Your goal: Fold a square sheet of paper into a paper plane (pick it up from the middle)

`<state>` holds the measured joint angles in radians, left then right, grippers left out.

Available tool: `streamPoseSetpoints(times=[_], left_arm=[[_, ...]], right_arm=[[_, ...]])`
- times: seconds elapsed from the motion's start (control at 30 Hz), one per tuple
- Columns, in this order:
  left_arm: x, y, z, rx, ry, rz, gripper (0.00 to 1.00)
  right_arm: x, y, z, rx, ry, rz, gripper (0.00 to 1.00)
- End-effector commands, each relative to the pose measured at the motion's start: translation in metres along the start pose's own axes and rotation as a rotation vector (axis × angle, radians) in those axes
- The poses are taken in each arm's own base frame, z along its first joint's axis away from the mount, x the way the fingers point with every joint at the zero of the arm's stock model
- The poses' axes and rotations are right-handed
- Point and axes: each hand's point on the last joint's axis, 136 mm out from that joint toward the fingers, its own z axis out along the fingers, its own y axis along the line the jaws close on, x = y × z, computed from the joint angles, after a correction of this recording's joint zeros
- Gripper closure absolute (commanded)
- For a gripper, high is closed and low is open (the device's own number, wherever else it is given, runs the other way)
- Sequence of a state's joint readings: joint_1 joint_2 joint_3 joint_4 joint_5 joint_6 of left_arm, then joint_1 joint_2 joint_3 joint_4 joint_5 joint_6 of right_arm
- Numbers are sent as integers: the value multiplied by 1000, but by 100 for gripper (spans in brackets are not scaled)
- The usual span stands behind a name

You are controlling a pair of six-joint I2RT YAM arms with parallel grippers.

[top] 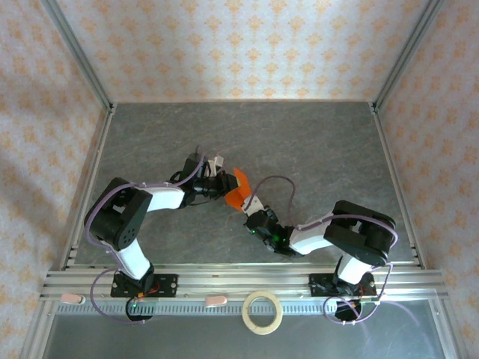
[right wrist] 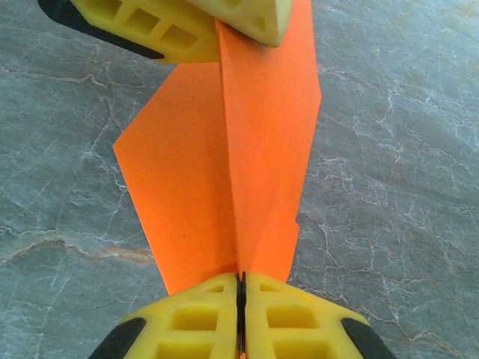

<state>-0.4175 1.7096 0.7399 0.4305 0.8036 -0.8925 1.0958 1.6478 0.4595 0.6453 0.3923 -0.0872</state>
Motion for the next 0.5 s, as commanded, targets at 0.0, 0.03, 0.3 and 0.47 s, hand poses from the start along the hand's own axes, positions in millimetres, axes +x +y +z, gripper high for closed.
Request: streamPoseSetpoints(times=[0.0, 0.03, 0.3, 0.47], left_arm=[[0, -10, -2, 23, -3, 13, 85], [0, -10, -2, 22, -5, 13, 85], [0, -10, -3, 23, -6, 13, 85], [1, -9, -3, 20, -4, 13, 85]], right_arm=[[-2, -4, -1, 6, -13, 22, 92], [-1, -3, -1, 3, -12, 25, 93], [0, -4, 1, 4, -9, 33, 85], [-1, -4, 2, 5, -10, 33, 83]])
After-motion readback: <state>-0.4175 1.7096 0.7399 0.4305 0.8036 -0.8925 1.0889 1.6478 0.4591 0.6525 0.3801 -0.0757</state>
